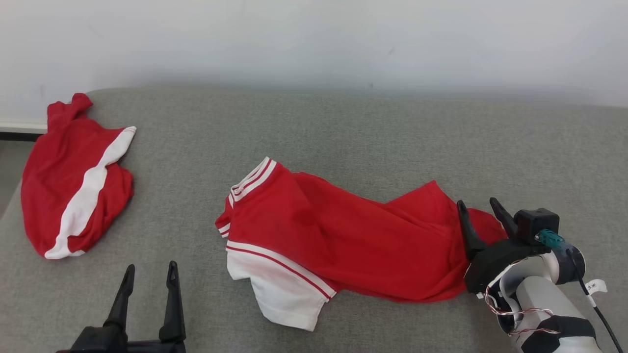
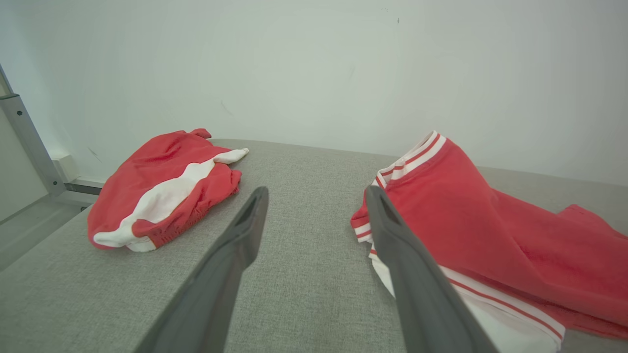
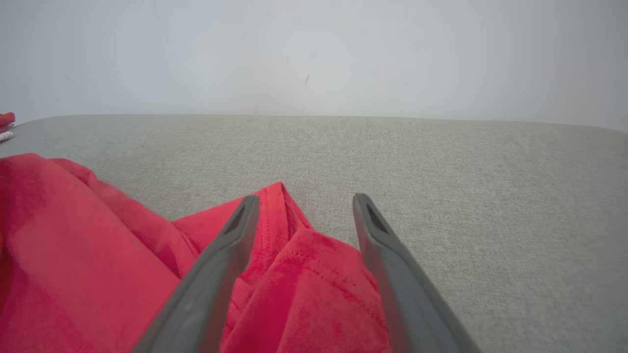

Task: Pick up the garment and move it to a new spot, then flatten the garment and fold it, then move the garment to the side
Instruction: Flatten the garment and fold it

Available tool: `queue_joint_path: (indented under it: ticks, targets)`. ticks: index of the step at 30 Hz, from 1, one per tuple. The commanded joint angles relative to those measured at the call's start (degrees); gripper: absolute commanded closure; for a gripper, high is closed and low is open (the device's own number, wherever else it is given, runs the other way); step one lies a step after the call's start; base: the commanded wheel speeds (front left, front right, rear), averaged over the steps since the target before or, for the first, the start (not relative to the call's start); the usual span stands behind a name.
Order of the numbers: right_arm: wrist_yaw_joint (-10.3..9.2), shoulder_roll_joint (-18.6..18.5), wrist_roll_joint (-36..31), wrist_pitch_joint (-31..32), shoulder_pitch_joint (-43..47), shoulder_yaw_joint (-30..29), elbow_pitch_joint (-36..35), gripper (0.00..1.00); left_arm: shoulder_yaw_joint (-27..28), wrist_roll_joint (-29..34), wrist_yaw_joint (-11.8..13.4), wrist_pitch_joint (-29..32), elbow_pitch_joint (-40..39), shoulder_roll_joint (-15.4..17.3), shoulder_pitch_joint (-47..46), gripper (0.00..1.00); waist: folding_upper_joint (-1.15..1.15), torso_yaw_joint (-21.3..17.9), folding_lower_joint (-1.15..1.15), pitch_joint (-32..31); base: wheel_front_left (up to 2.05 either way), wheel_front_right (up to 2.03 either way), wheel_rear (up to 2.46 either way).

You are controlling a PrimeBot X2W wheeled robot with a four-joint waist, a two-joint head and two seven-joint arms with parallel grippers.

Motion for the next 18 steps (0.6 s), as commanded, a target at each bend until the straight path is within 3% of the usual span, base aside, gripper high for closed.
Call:
queue_joint_path:
  ticks: [1, 7, 18]
  targets:
    - [-0.13, -0.1, 0.5, -0.3, -0.3, 0.1, 0.1, 0.00, 0.1, 0.2, 0.3, -0.2, -0.1, -0.1, 0.5, 0.00, 0.00, -0.5, 0.00, -0.3, 0.00, 0.00, 0.00]
    - [-0.13, -0.8, 1.7, -1.8, 2.0, 0.3, -4.4, 0.00, 1.1, 0.5, 0.4, -0.2, -0.5, -0.1, 1.0, 0.00, 0.00, -2.8, 0.00, -1.2, 0.00, 0.00, 0.00]
    - [-0.13, 0.5, -0.7, -1.8, 16.9, -6.3, -26.3, 0.00, 2.5, 1.1, 0.3, -0.2, -1.3, -0.1, 2.5, 0.00, 0.00, -5.6, 0.00, -3.1, 0.00, 0.00, 0.00]
